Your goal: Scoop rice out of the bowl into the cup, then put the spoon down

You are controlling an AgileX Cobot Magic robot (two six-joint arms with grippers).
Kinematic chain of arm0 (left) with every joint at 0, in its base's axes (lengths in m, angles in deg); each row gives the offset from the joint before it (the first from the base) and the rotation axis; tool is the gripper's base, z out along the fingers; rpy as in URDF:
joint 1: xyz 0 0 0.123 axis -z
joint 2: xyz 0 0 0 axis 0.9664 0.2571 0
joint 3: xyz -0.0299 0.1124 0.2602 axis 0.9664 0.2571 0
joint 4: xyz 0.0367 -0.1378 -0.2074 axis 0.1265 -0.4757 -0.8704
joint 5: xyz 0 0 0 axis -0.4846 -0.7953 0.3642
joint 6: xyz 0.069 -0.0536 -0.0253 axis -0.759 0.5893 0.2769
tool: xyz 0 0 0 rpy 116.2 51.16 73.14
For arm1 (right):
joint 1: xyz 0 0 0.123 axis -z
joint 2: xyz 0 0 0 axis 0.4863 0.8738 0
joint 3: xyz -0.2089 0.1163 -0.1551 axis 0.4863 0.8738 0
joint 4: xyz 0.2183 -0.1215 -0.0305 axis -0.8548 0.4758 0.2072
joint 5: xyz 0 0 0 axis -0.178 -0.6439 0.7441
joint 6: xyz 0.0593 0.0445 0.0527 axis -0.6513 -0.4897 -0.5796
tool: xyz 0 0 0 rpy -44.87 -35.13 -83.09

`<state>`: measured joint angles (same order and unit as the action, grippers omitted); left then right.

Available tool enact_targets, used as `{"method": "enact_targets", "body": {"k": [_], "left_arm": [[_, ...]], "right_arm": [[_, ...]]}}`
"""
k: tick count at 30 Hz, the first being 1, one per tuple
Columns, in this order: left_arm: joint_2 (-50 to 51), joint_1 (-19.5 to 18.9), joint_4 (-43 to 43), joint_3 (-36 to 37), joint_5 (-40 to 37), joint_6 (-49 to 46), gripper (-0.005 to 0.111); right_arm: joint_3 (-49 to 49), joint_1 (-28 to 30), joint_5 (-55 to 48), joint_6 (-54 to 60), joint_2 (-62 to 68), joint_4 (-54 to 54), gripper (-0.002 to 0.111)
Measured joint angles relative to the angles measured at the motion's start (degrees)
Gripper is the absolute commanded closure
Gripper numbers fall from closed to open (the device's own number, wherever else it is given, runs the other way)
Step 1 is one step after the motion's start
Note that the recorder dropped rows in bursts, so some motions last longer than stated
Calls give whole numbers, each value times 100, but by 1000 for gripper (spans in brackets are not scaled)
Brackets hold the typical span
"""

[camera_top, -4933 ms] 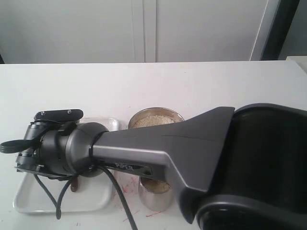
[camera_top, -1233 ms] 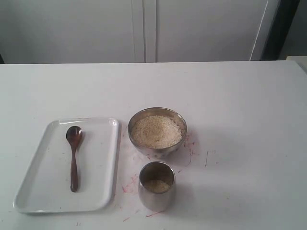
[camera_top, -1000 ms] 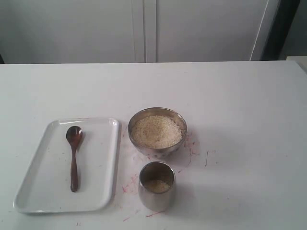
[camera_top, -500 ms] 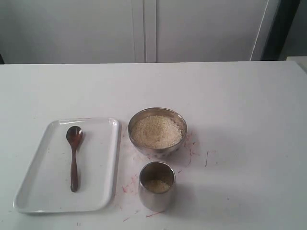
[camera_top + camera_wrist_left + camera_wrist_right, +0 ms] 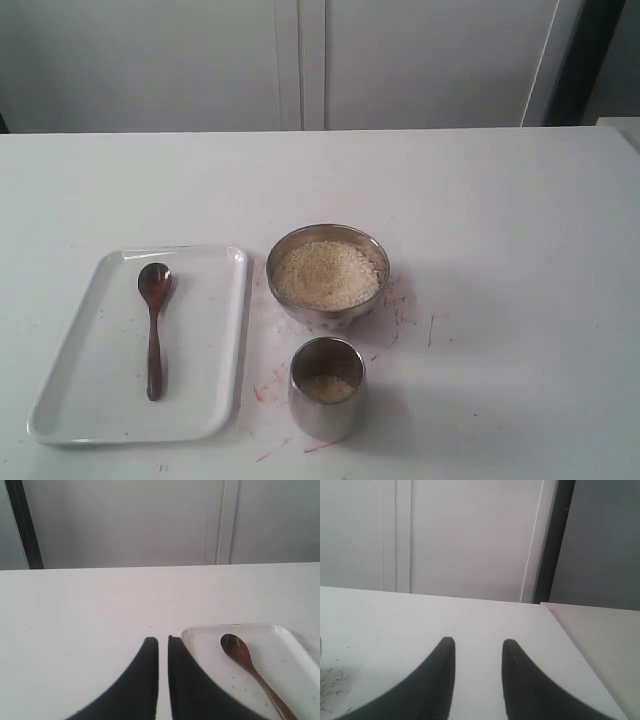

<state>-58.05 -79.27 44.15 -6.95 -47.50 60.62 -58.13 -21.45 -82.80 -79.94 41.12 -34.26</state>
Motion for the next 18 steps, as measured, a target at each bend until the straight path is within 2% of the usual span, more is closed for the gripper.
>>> {"method": "enact_targets", "body": {"k": [9, 14, 16, 18], "left_arm": [[0, 0, 0, 0, 0, 0, 92], [0, 0, 0, 0, 0, 0, 92], [0, 0, 0, 0, 0, 0, 92], [0, 0, 0, 0, 0, 0, 92]], "right_arm": [[0, 95, -9, 556, 0, -17, 77], [0, 374, 26, 263, 0, -257, 95], [0, 396, 26, 221, 0, -281, 108], [0, 409, 38, 209, 0, -293, 108]]}}
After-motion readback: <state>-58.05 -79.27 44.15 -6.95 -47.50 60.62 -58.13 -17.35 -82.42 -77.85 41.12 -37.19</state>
